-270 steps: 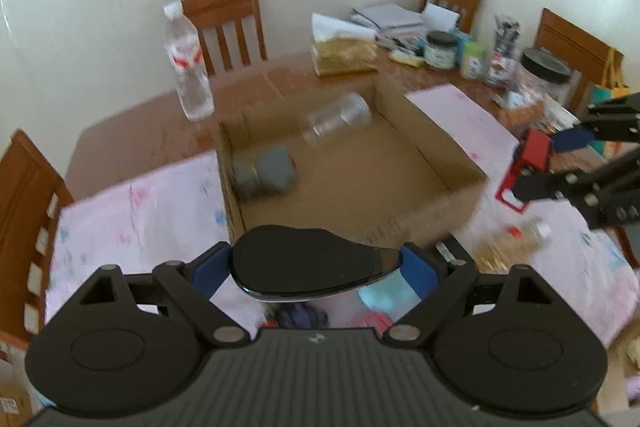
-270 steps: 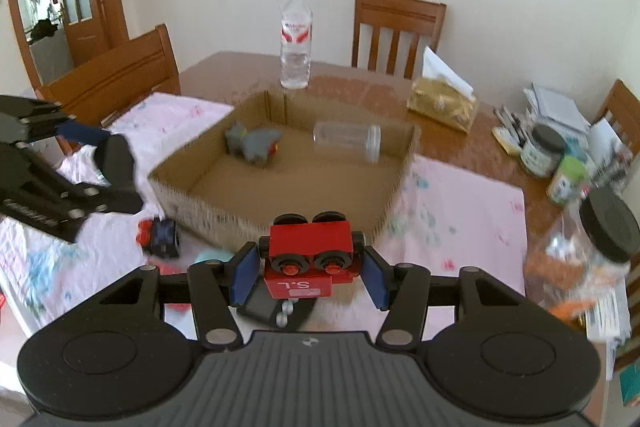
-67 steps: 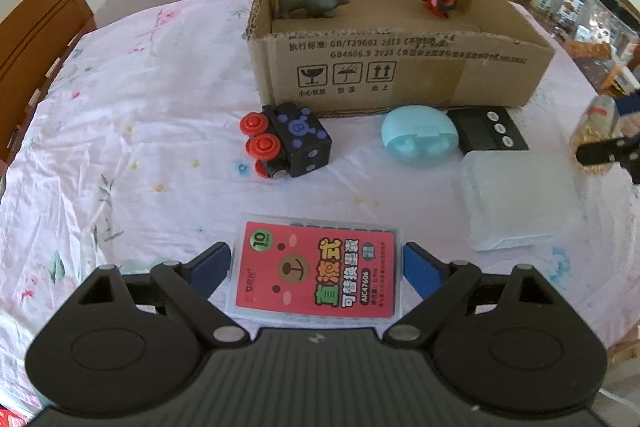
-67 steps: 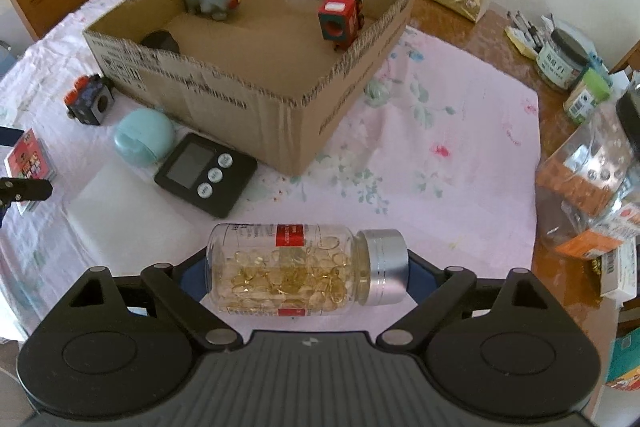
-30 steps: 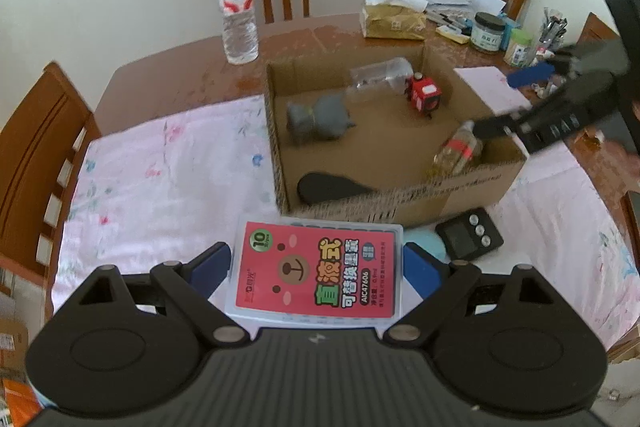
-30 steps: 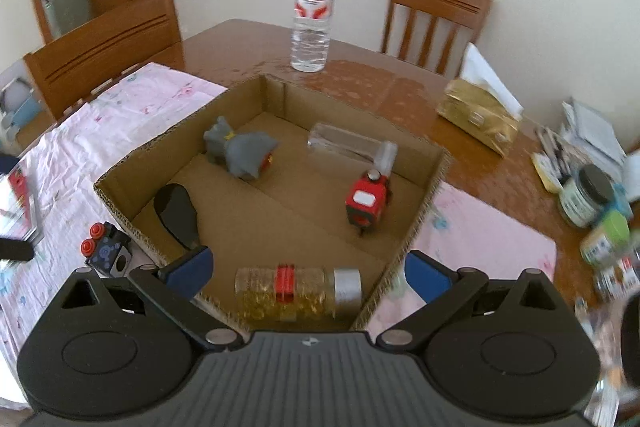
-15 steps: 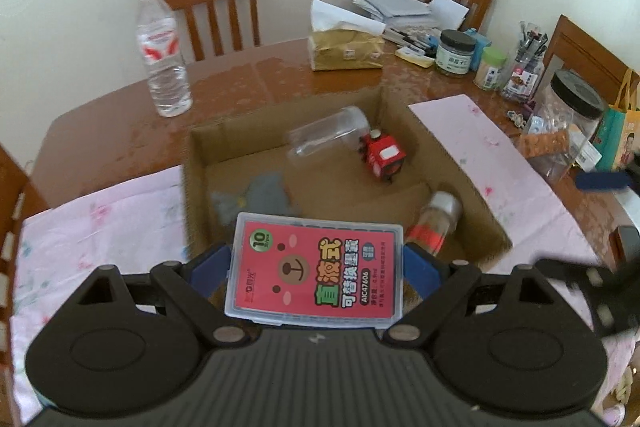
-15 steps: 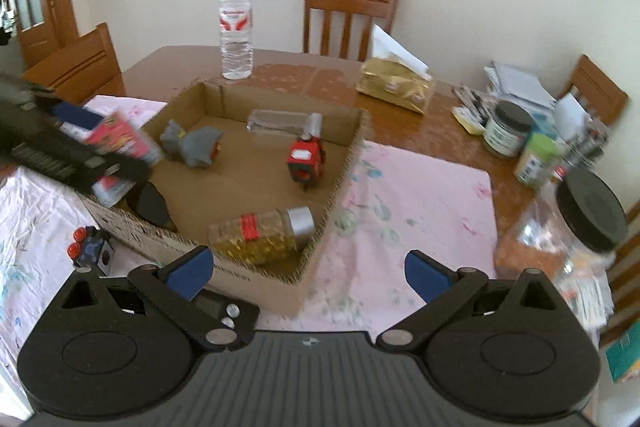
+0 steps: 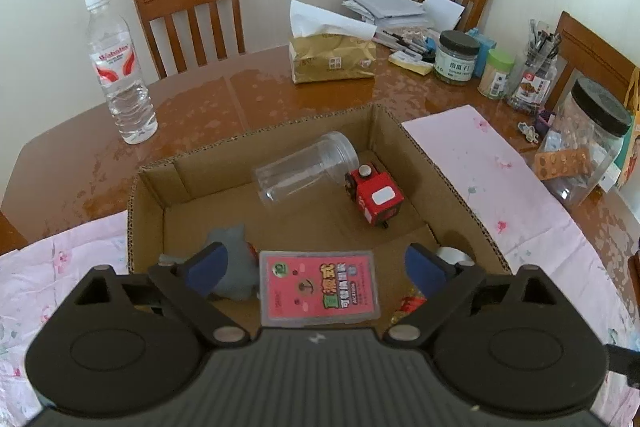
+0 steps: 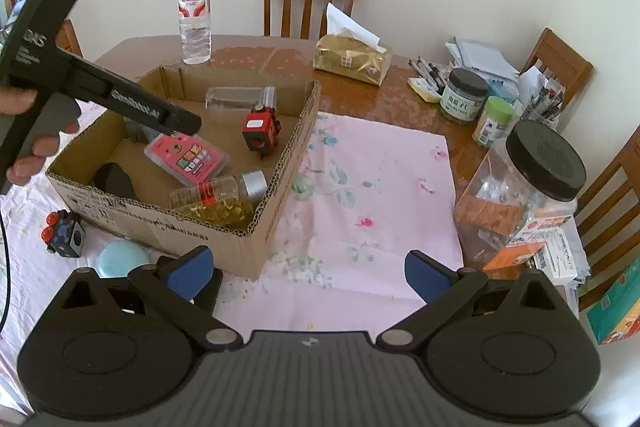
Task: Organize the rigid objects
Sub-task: 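Lower the pink card into the box and open the left tool, then move the left tool to the black wheeled block while the right tool approaches the white container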
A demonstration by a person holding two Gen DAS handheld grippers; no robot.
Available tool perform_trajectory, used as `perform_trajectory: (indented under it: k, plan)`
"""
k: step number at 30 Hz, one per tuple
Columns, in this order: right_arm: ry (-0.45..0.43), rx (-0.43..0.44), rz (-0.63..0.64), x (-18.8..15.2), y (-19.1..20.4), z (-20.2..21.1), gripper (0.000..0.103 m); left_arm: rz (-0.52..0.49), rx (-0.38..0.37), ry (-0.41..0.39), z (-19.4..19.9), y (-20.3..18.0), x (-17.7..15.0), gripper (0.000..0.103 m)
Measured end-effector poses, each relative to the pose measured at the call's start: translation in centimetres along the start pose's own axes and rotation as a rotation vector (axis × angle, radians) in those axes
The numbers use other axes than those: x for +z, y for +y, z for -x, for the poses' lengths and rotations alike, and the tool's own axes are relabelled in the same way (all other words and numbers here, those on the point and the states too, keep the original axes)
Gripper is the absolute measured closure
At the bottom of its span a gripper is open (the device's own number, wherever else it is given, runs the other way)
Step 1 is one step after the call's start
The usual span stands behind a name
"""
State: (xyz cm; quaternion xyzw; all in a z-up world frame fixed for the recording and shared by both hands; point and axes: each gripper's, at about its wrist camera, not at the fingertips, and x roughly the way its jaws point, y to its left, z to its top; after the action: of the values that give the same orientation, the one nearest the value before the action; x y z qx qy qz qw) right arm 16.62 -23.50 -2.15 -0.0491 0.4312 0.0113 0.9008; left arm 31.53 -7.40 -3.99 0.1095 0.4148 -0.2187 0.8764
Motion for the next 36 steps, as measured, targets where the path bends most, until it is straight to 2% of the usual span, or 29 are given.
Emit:
perform_trajectory:
  k: [11, 16, 22, 25, 30, 36]
  plan:
    - [0.009, 0.039, 0.021, 0.0, 1.1, -0.2, 0.0, 0.04, 0.056, -0.062, 5.5, 1.4, -1.8, 0.005]
    - [0.011, 0.058, 0.043, -0.3, 2.1, -0.1, 0.0, 0.078, 0.098, -0.07, 7.9, 2.5, -3.6, 0.004]
    - [0.017, 0.098, 0.052, -0.7, 3.1, -0.2, 0.0, 0.119, 0.183, -0.07, 9.5, 3.3, -7.1, 0.003]
    - [0.022, 0.107, 0.058, -0.9, 3.6, -0.4, 0.0, 0.156, 0.221, -0.029, 8.8, 3.7, -9.3, 0.003]
    - [0.035, 0.106, 0.059, -1.0, 4.2, -0.6, 0.0, 0.23, 0.233, 0.057, 6.2, 4.2, -12.4, 0.003]
    - [0.049, 0.088, 0.059, -1.4, 4.9, -0.2, 0.0, 0.259, 0.236, 0.096, 2.8, 4.8, -14.4, 0.004]
